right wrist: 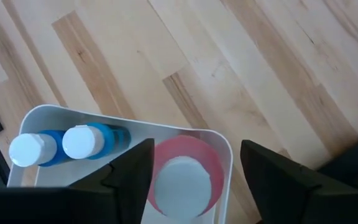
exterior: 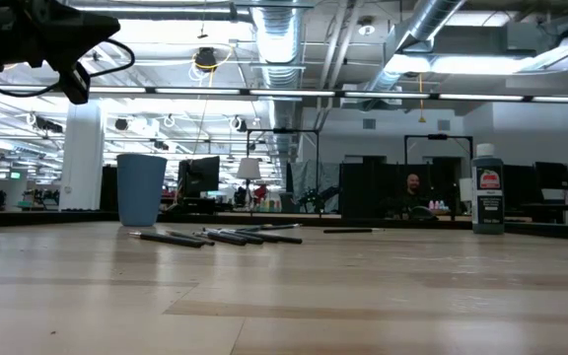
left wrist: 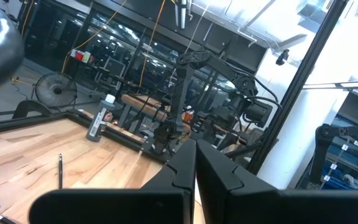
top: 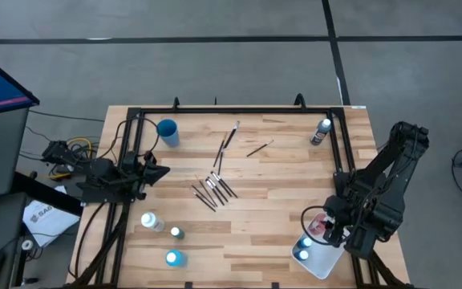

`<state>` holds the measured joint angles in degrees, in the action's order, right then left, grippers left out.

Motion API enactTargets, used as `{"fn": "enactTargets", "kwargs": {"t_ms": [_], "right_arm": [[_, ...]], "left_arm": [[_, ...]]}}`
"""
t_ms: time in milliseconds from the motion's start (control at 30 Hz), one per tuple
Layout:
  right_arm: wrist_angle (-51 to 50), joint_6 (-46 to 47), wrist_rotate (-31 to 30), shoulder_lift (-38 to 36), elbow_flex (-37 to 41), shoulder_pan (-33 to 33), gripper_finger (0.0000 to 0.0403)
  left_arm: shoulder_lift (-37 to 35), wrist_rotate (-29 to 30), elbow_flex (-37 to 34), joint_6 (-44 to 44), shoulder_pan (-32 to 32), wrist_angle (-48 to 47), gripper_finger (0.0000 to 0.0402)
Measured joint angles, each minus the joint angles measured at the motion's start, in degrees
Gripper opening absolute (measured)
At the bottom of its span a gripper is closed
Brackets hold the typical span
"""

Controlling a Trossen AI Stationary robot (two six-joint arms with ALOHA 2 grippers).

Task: Pick & Place Paint Supplies
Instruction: Put the large pink paint bottle into the white bin, then put the large green paint bottle into the white bin

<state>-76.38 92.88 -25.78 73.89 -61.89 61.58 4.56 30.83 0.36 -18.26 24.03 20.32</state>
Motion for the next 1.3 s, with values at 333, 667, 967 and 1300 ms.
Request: {"fn": "enactTargets", "kwargs": {"t_ms": [333,667,967,1300], "right_arm": [[0.13,-2.49,-0.11,-1.73,-1.07,-0.35,0.023],[-14.11,-4.02,-11.62,-5.42,-8.18,-7.96,0.023],[-13.59,-9.71,-23.81,-12.19,-8.15,-30.71,0.023],[-13.4,-33.37,-23.38,-12.29,-8.13,-62.62,0.023]], "left_arm": [[0.0,-0.02,-0.02,0.0,0.0,0.37,0.0004],[0.0,0.0,0.0,-0.01,0.0,0.42,0.0004],[0.02,-0.01,-0.01,-0.01,0.0,0.44,0.0004],[0.02,0.0,0.0,0.0,0.0,0.66,0.0004]]}}
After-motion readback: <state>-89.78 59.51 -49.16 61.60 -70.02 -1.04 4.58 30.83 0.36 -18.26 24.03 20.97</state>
